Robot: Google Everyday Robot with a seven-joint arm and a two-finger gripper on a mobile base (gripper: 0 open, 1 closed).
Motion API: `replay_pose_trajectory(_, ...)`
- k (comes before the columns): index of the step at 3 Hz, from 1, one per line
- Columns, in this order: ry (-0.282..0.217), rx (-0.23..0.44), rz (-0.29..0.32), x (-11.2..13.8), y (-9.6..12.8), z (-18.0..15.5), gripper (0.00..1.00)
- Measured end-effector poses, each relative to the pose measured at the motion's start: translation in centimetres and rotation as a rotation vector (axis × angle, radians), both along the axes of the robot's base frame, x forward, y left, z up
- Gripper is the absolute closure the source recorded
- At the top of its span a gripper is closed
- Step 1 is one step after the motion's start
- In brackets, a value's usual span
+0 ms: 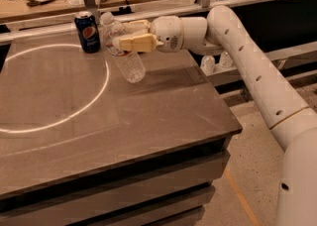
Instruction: Place water bottle upright
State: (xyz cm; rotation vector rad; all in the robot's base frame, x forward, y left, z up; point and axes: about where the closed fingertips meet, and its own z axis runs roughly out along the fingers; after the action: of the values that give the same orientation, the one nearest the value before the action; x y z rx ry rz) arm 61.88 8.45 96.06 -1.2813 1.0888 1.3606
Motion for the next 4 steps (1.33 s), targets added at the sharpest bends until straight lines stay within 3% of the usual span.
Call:
replay_pose_trajectory(1, 0.01, 0.028, -0.004, 0.0, -0.4, -0.2, 1.0)
replay_pose_trajectory(2, 0.027, 0.056, -0.004, 0.1, -0.8, -0.5, 0.87)
replay_pose_trajectory(4, 0.058, 0.092, -0.014, 0.2, -1.8, -1.0, 0.39)
